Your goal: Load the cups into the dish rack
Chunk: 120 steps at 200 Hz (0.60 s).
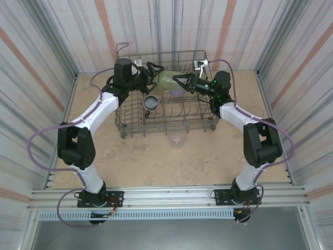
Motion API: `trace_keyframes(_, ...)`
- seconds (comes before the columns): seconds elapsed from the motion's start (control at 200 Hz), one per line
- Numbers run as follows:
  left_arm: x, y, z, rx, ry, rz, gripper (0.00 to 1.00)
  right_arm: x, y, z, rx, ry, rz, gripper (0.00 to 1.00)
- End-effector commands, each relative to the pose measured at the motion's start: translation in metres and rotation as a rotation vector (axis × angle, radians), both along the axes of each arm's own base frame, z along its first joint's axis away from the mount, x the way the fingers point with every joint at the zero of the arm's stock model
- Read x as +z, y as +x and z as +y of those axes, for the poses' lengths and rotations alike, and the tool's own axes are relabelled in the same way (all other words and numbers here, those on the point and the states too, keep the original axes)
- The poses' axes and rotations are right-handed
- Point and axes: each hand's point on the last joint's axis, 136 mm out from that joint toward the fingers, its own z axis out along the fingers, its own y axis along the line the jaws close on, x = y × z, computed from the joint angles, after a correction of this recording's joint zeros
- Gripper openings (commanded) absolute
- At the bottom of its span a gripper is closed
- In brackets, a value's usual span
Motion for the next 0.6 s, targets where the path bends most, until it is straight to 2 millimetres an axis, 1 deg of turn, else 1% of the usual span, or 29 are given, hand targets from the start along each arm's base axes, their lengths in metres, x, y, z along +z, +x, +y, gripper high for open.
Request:
trace_keyframes(0.0,0.004,-0.003,-0.014,-0.035,-0.073,0.010,0.99,0.014,-0.005,0.003,0.007,0.050,-0.065,0.00)
trace_keyframes(0.125,0.005,-0.006,-0.020,-0.038,-0.112,0.020,0.99,0.017,-0.006,0.009,0.007,0.054,-0.087,0.00)
trace_keyframes(0.255,0.008,-0.010,-0.019,-0.034,-0.122,0.013,0.99,0.016,-0.005,0.012,0.005,0.051,-0.095,0.00)
trace_keyframes(0.391,0.005,-0.014,-0.015,-0.020,-0.116,0.014,0.97,0.011,-0.003,0.013,-0.001,0.047,-0.084,0.00)
trace_keyframes(0.421,0.004,-0.014,-0.014,-0.018,-0.116,0.014,0.95,0.011,-0.003,0.013,-0.001,0.046,-0.086,0.00)
trace_keyframes(0.501,0.006,-0.016,-0.014,-0.016,-0.122,0.007,0.83,0.009,-0.003,0.012,-0.009,0.038,-0.086,0.00)
trace_keyframes(0.551,0.008,-0.017,-0.015,-0.019,-0.132,0.003,0.80,0.007,-0.003,0.012,-0.015,0.030,-0.088,0.00)
trace_keyframes(0.596,0.010,-0.017,-0.016,-0.020,-0.139,-0.001,0.80,0.005,-0.003,0.013,-0.019,0.020,-0.089,0.00)
